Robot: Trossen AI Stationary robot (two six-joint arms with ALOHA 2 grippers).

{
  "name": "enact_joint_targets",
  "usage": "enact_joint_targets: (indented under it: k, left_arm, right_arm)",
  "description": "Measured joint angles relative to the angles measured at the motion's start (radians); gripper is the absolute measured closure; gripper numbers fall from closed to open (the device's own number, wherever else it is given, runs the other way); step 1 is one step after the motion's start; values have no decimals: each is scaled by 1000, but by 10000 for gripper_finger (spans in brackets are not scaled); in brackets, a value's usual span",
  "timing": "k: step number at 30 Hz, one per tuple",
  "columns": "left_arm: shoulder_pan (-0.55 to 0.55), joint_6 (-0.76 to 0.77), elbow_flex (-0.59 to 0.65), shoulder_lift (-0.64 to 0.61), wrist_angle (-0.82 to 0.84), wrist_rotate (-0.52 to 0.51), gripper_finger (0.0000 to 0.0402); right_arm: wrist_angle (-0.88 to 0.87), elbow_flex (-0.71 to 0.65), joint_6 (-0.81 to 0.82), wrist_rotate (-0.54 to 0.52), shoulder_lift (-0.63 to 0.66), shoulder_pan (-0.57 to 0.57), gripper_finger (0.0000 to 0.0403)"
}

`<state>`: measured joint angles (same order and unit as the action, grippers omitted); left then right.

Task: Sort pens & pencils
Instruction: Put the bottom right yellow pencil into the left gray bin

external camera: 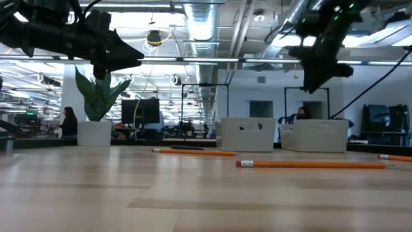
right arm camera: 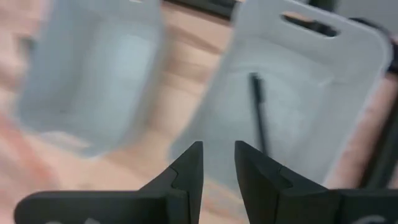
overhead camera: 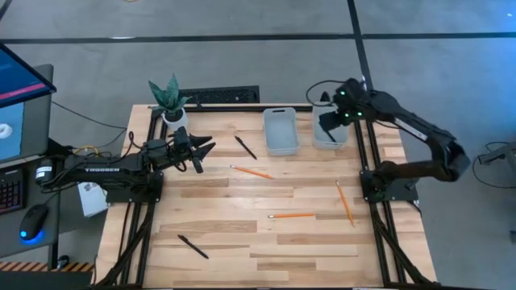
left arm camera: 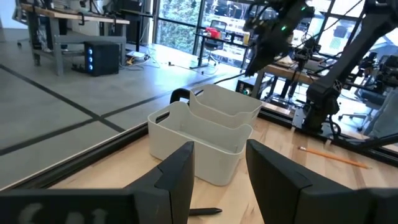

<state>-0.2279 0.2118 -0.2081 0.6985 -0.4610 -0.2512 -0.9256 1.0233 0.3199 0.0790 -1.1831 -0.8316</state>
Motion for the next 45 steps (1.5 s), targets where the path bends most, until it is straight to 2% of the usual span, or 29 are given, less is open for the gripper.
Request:
enact_joint_targets:
  k: [2,6,12,15,25,29,38,45]
  left_arm:
    - [0,-1,0,0,0,0,266]
    - [0,-1,0,0,0,0,266]
    - [0,-2,0,0,0,0,266]
    - [0,-2,0,0,0,0,266]
    - [0,-2,0,0,0,1,266]
    - [0,-11,0,0,0,1,266]
    - [0,-29,0,0,1,9,266]
    - [0,-29,0,1,10,9,266]
  right_arm:
    - [-7,0,31,51,45,8,290]
    - [-10,0,109,78,123,66,290]
    - [-10,0,133,82,191,236,290]
    - [-39,0,199,82,200,330,290]
    - [-387,0,573,56,146,615,288]
    - [-436,-21,684,2,121,717,266]
    - [-401,-158,818,-91,103,871,178]
    - [-405,-274,1045,-195,102,957,163]
